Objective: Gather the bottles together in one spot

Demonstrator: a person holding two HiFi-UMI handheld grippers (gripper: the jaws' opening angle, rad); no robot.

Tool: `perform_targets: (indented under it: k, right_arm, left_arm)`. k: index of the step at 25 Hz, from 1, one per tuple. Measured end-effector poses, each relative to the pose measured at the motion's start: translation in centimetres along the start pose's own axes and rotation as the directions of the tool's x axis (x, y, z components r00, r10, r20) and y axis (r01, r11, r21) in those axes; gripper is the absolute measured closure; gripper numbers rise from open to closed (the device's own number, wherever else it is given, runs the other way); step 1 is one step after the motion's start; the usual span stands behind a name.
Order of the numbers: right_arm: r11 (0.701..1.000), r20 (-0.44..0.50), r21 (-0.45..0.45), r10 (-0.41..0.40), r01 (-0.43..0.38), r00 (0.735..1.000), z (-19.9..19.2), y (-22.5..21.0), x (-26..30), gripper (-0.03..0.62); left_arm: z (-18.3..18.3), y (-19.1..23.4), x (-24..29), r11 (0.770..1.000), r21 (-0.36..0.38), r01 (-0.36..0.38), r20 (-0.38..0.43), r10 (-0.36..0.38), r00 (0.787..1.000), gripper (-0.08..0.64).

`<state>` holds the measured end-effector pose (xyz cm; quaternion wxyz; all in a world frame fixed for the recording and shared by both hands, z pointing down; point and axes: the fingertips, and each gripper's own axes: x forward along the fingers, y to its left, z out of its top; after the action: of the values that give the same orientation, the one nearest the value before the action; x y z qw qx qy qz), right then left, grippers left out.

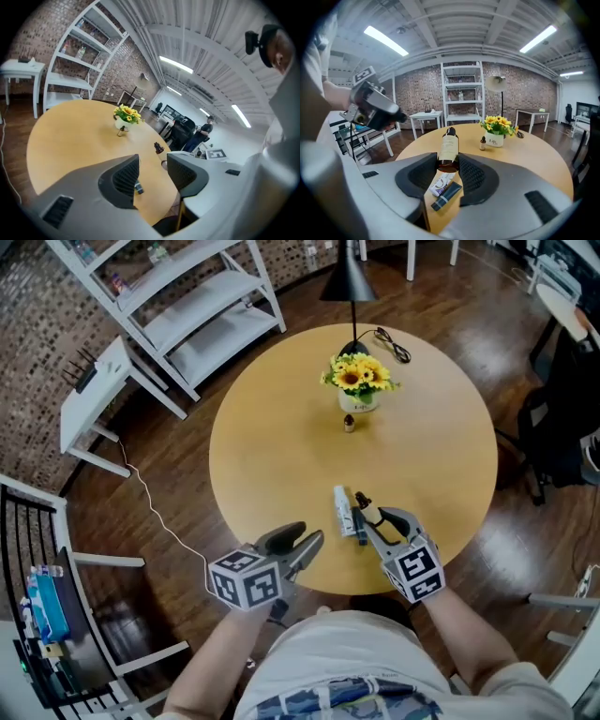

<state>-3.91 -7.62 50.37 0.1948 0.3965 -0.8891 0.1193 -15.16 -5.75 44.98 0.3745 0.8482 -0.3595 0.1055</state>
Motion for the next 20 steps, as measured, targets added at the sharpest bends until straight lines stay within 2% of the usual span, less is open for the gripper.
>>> perform_targets:
  k: [6, 11, 12, 14, 17, 20]
  right_arm:
    - [0.998, 0.108, -0.063, -0.022, 0.028, 0.994, 3.2, 2.7, -4.3, 0.434]
    - [0.994, 0.131, -0.078, -0.060, 0.070, 0.990, 3.0, 2.2, -6.2, 0.434]
    - [0.994, 0.131, -0.081, -0.066, 0.077, 0.989, 2.8, 2.0, -6.6, 0.434]
    - [0.993, 0.129, -0.076, -0.080, 0.091, 0.988, 2.5, 1.3, -7.2, 0.434]
    - [0.992, 0.119, -0.070, -0.097, 0.106, 0.988, 1.7, 0.2, -7.6, 0.433]
    - [0.992, 0.098, -0.060, -0.101, 0.107, 0.990, 0.8, -1.1, -7.5, 0.431]
  left_arm:
    - [1.6, -5.1, 5.5, 0.981, -0.060, 0.186, -0.040, -0.188, 0.981, 0.373]
    - [1.7, -8.5, 8.1, 0.949, -0.147, 0.279, -0.061, -0.290, 0.955, 0.378]
    - [1.7, -9.1, 8.5, 0.945, -0.153, 0.290, -0.066, -0.302, 0.951, 0.414]
    - [1.6, -9.9, 9.3, 0.942, -0.147, 0.300, -0.079, -0.314, 0.946, 0.474]
    - [1.5, -10.9, 10.3, 0.946, -0.109, 0.305, -0.107, -0.316, 0.943, 0.479]
    - [1.5, -11.7, 11.5, 0.953, -0.041, 0.299, -0.134, -0.302, 0.944, 0.482]
